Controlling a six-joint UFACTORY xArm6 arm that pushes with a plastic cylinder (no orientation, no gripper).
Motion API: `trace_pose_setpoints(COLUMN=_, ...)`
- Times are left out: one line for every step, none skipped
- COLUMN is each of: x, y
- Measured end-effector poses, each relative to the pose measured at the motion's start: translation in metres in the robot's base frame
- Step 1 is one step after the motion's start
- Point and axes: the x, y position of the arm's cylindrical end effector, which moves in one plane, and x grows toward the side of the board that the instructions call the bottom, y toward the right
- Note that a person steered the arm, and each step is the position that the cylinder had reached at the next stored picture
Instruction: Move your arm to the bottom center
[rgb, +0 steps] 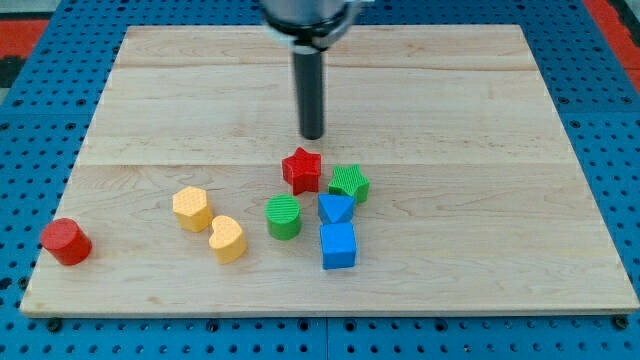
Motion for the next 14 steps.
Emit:
trace_pose_setpoints(x=0.033, y=0.071)
trace_pose_setpoints(x=0.067, y=0.064)
trace_pose_setpoints(x=0.068, y=0.025)
trace_pose_setpoints(x=0.062, y=-0.004)
trace_pose_setpoints(x=0.043, y=-0.004)
trace_pose_setpoints(x=0.04, y=-0.046)
trace_pose_setpoints(x=0.041, y=-0.055)
trace_pose_setpoints(x=0.012, y=-0.089)
trace_pose_setpoints(x=0.041, y=-0.177)
trace_pose_setpoints(x=0.064, y=-0.186)
trace_pose_setpoints(x=0.1, y=-0.225)
trace_pose_setpoints(x=0.127, y=-0.204)
trace_pose_setpoints(x=0.162, y=-0.171)
trace_pose_setpoints(x=0.189, y=-0.113)
